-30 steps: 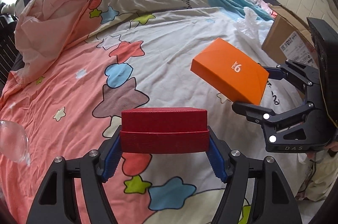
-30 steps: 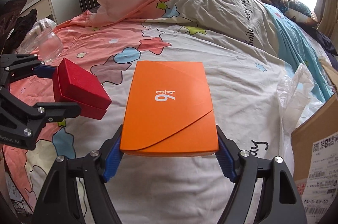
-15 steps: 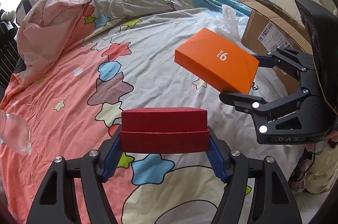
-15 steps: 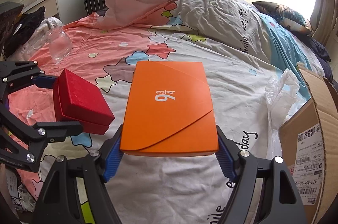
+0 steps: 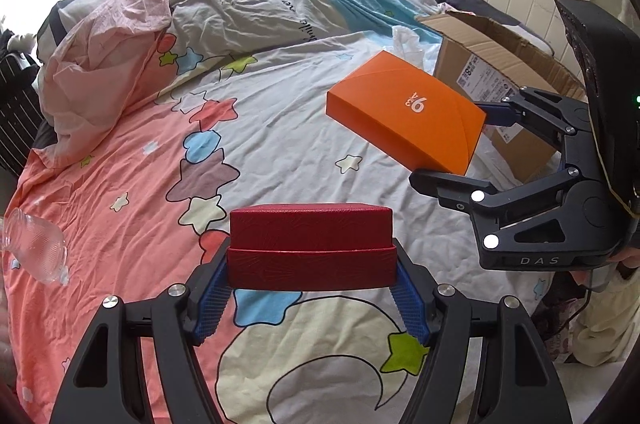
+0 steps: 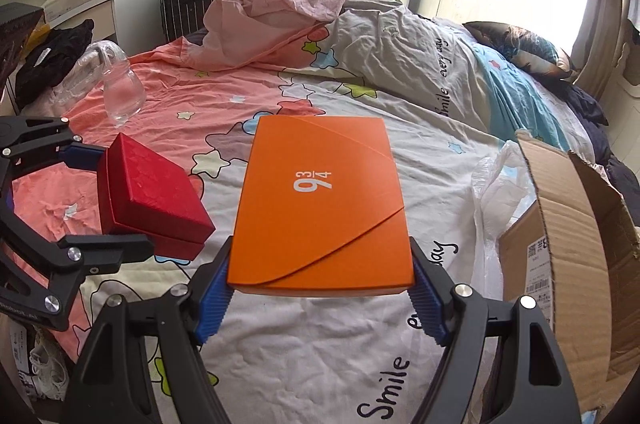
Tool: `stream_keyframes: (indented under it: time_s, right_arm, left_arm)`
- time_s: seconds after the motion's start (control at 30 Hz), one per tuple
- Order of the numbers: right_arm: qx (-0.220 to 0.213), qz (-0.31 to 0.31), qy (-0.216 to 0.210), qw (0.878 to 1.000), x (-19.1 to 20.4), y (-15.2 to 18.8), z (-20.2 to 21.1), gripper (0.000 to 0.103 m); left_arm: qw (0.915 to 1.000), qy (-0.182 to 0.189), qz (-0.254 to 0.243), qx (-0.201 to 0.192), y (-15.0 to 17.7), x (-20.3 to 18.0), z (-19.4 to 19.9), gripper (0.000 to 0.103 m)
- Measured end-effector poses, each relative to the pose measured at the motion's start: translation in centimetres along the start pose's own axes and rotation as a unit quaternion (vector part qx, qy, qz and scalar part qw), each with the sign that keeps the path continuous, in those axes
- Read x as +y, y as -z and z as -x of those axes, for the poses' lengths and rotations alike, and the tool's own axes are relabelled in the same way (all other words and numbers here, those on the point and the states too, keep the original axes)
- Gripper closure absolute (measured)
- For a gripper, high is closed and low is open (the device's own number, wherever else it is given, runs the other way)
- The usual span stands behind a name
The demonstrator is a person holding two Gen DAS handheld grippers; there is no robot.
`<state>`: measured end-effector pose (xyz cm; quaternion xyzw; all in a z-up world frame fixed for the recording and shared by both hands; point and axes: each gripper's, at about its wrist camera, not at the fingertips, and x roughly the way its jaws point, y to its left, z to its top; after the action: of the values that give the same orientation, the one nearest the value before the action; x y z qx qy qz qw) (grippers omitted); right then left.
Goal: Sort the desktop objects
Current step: 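Lift the red box with the left gripper while the right gripper carries the orange box toward the cardboard box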
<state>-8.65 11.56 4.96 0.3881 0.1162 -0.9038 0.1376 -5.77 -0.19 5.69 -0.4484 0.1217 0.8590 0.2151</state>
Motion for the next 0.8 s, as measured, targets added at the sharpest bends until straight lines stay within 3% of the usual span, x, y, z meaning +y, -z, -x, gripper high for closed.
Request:
stream_keyframes:
  time_s: [0.8]
  right_arm:
    - [-0.062,-0.011,0.036,0.997,-2.6,1.2,9.2,0.029]
  left_arm:
    - [0.9987,-0.008,-0.034,-0.036,-0.4,-6.2,6.2,0.030]
